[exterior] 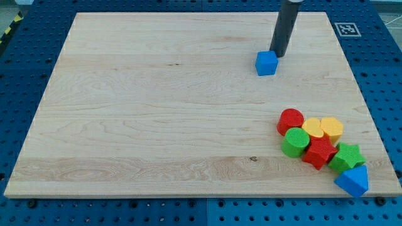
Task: Push the blue cube closer to the red circle
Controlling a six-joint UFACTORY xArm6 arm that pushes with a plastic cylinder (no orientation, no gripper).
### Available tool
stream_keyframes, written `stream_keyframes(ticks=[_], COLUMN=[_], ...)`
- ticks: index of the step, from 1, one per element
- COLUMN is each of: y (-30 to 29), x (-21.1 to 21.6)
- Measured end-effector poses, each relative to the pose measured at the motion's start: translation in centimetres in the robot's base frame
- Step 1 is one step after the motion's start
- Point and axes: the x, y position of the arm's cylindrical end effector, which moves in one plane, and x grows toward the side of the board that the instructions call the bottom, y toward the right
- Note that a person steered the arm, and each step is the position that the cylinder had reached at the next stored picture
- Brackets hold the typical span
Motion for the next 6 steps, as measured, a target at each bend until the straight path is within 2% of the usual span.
stream_keyframes(ticks=[1, 2, 3, 4, 6], y=[0.4, 0.4, 0.4, -2.5, -3.4], x=[3.9, 2.7, -1.3, -2.3, -2.3])
